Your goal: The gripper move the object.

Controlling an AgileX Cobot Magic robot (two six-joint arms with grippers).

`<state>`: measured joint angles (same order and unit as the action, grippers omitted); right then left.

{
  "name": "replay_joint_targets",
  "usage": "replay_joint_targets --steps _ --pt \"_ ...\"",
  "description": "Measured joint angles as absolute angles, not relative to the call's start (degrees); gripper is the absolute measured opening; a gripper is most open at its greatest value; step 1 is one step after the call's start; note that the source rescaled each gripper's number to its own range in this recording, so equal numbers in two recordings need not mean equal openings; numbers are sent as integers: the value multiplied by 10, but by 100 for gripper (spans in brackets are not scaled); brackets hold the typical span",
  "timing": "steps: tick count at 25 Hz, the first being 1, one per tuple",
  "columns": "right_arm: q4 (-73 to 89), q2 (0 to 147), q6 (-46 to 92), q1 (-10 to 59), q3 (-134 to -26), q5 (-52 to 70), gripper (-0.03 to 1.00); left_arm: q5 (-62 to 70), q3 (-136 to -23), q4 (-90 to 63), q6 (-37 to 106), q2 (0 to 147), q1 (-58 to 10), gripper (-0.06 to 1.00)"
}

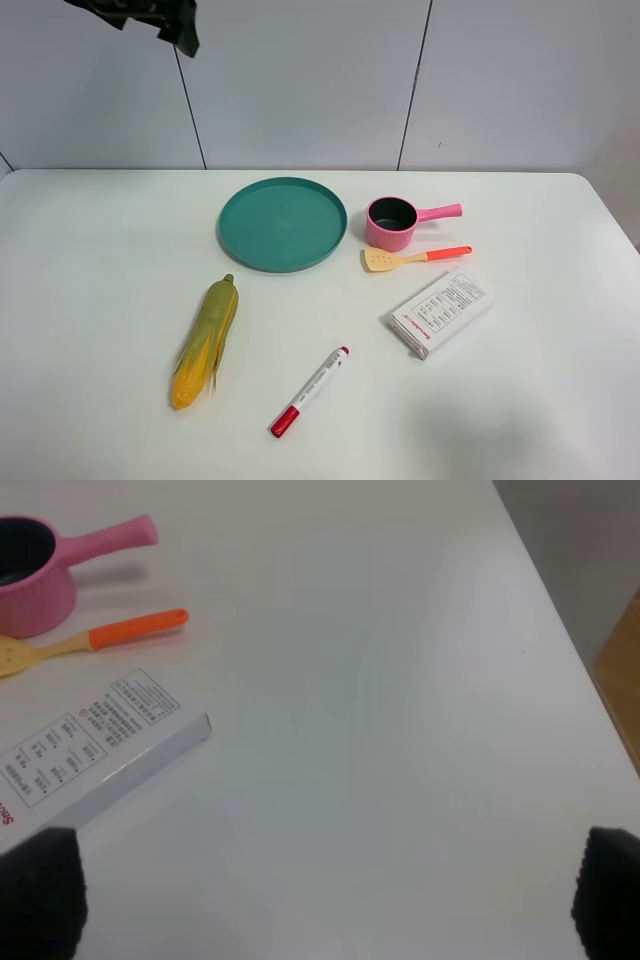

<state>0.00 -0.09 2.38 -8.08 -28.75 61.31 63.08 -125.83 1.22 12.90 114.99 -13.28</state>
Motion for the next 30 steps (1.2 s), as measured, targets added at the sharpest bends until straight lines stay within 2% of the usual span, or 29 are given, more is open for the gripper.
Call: replay_joint_targets --steps 11,14,20,30 --pt "0 -1 24 -81 -287 613 100 690 -1256 15 128 1041 31 100" --pt "0 -1 24 -81 -287 613 100 690 -1220 15 128 988 62 100" --pt "0 -1 24 -81 -287 613 100 688 -1053 15 131 851 97 100" --pt "0 -1 24 -81 -287 613 100 646 -714 14 132 563 100 100"
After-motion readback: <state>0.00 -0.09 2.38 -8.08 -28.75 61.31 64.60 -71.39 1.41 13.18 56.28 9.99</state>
